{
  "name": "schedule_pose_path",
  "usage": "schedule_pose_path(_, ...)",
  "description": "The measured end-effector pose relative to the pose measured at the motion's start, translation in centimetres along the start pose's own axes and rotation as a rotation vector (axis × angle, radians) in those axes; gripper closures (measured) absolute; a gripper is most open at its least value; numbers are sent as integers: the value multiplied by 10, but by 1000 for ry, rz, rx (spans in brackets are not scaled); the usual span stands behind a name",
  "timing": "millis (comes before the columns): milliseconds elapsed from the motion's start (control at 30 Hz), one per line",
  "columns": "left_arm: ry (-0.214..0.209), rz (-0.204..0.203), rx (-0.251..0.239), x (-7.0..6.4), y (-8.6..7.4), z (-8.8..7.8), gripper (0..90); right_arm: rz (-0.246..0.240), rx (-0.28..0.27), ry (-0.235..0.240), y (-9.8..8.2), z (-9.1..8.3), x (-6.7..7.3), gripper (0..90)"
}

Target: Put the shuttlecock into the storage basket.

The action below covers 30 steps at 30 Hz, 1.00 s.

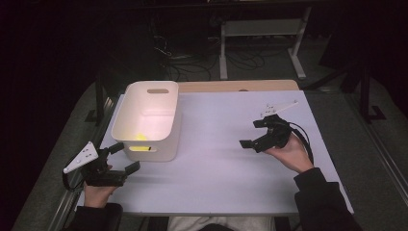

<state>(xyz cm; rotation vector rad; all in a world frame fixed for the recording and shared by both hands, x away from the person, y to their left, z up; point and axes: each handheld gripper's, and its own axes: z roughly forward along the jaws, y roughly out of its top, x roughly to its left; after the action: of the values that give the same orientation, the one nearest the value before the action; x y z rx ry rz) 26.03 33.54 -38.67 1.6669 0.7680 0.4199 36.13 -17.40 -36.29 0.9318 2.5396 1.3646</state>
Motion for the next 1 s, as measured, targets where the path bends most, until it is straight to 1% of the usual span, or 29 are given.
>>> schedule_pose_path(167,0,0,0,0,0,0,0,14,1,-5,-8,-3,-2,0)
schedule_pose_path(367,0,-1,1,0,0,0,0,35,-20,-10,-15,-8,-4,0)
schedule_pose_path(667,-4,-3,2,0,0,0,0,63,-26,-19,-27,-15,-8,0)
schedule_pose_path(1000,-3,-3,6,0,0,1,0,70,-31,-30,-38,-19,-7,0)
